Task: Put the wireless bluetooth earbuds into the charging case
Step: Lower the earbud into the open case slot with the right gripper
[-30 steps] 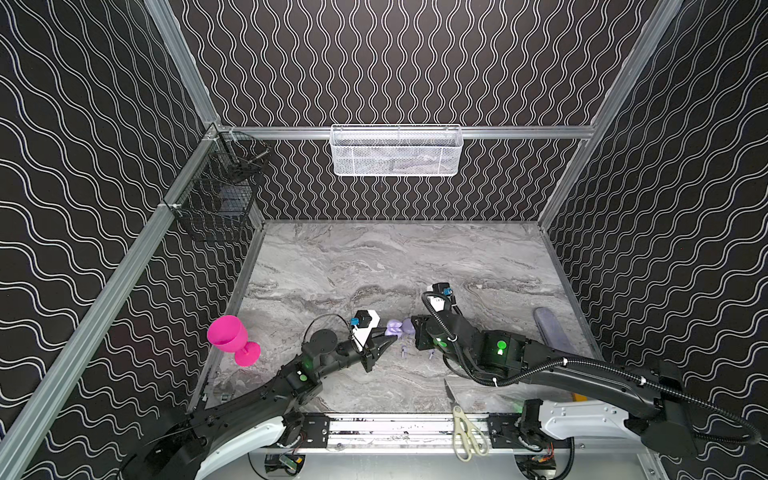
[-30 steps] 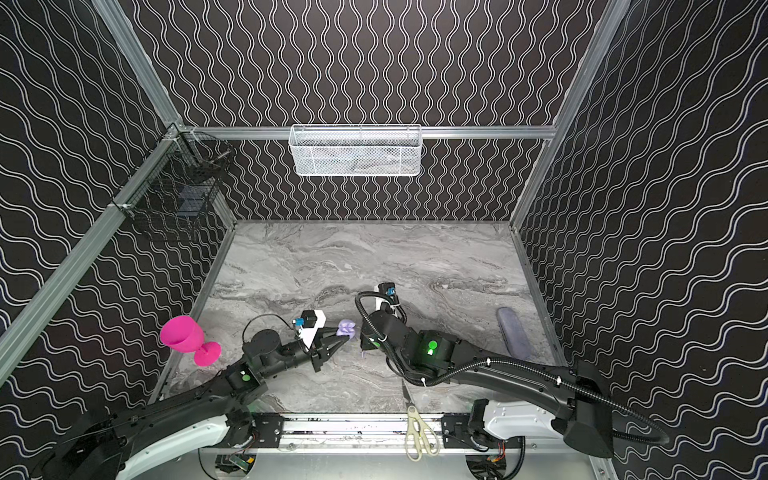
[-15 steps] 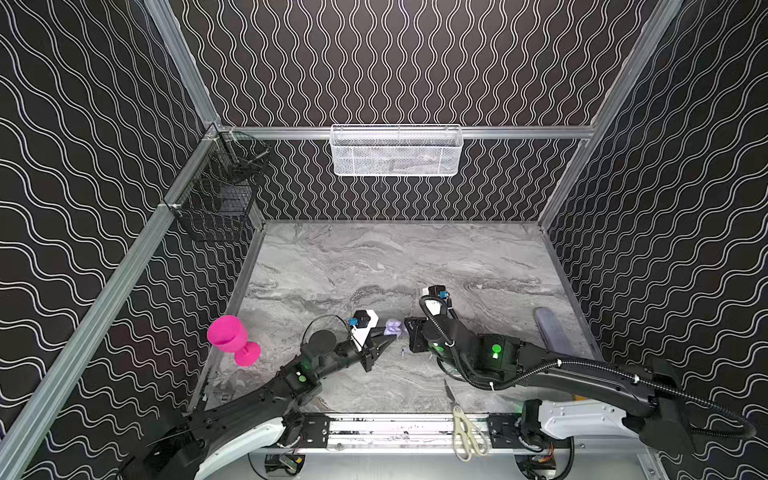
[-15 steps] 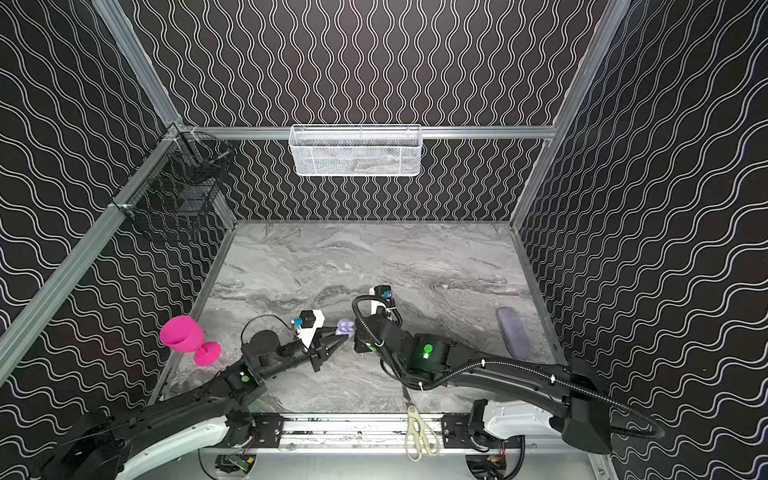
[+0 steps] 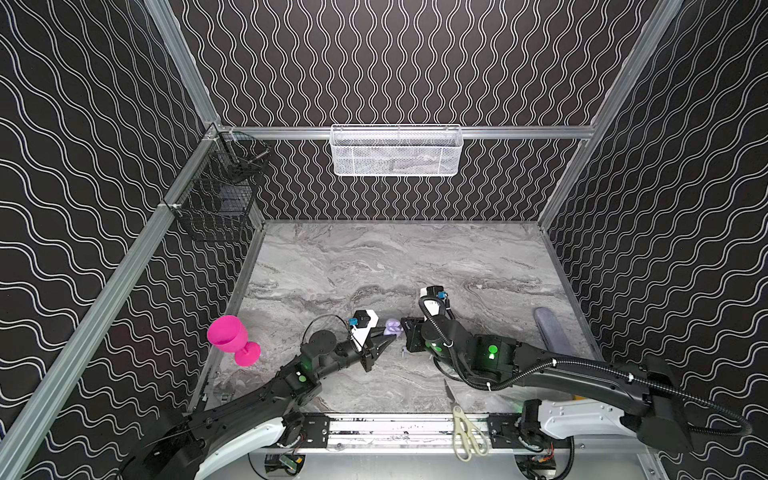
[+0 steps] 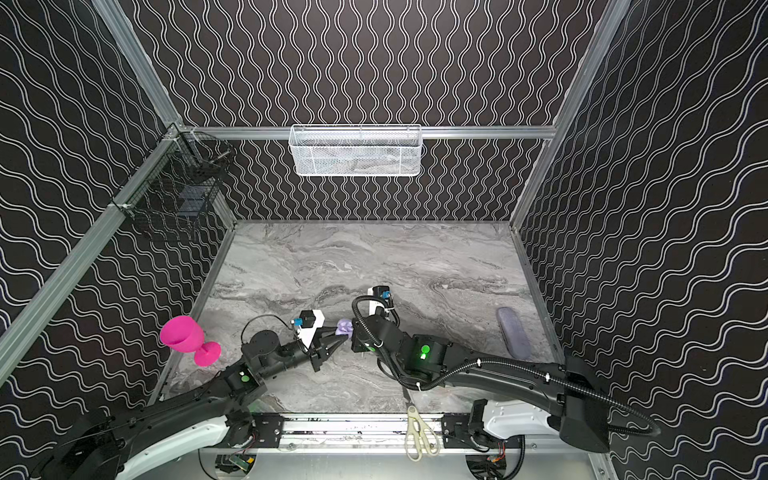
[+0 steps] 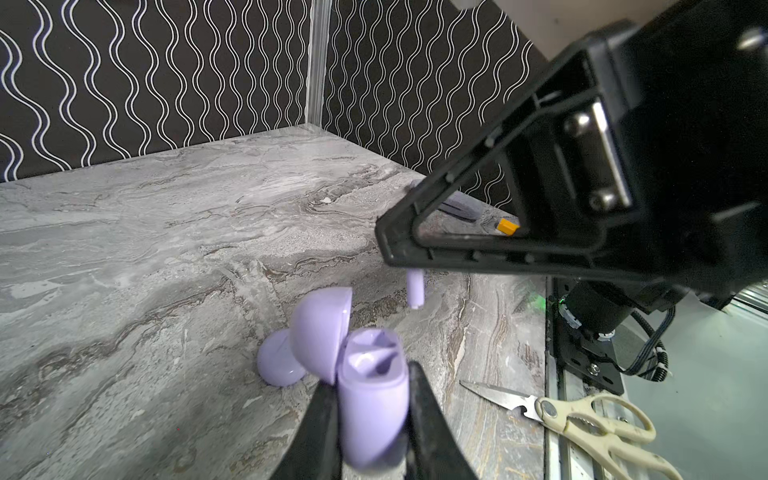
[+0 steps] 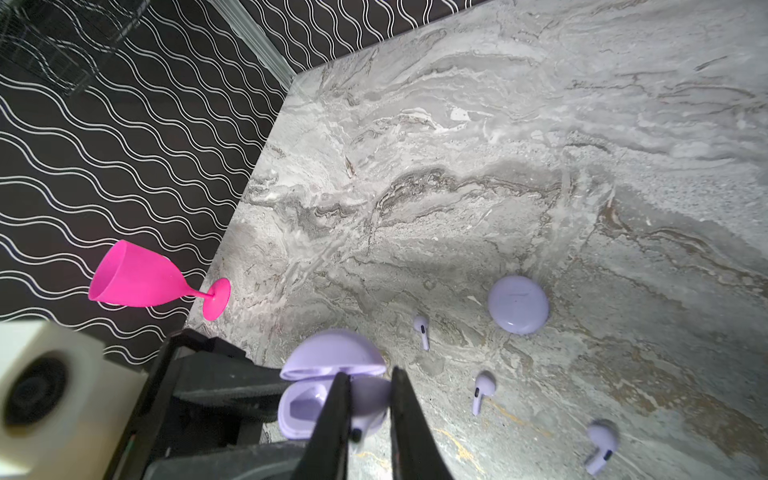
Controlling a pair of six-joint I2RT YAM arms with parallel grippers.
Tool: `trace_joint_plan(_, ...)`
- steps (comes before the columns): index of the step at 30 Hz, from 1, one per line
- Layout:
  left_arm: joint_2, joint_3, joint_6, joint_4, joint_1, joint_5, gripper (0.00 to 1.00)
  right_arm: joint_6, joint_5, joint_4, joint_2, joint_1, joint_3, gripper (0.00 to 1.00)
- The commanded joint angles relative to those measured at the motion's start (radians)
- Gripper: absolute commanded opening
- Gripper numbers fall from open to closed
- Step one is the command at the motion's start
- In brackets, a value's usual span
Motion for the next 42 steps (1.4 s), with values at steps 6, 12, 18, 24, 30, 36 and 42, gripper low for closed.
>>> trace_joint_plan(6, -0.006, -0.001, 0.004, 0.032, 0.004, 0.008, 0.14, 0.010, -0.012, 0.058, 0.022, 0.000, 0.008, 0.13)
trace_joint_plan(12, 0.002, 0.000, 0.002, 0.035, 0.004, 0.009, 0.14, 0.006, -0.017, 0.066, 0.032, 0.000, 0.015, 0.14)
trace_joint_plan(18, -0.009, -0.003, 0.002, 0.031, 0.006, 0.003, 0.15, 0.007, -0.013, 0.066, 0.046, 0.000, 0.017, 0.13)
trace_joint_plan(24, -0.018, -0.006, 0.001, 0.026, 0.007, 0.002, 0.15, 0.019, -0.016, 0.072, 0.052, 0.000, 0.003, 0.13)
trace_joint_plan(30, -0.028, -0.006, 0.001, 0.020, 0.008, -0.003, 0.14, 0.020, -0.018, 0.072, 0.053, 0.000, 0.003, 0.13)
trace_joint_plan(36, -0.043, -0.011, -0.002, 0.017, 0.012, -0.005, 0.15, 0.024, -0.030, 0.078, 0.061, 0.000, 0.000, 0.13)
trace_joint_plan(42, -0.048, -0.012, -0.004, 0.015, 0.014, -0.008, 0.15, 0.025, -0.043, 0.081, 0.063, 0.000, 0.000, 0.13)
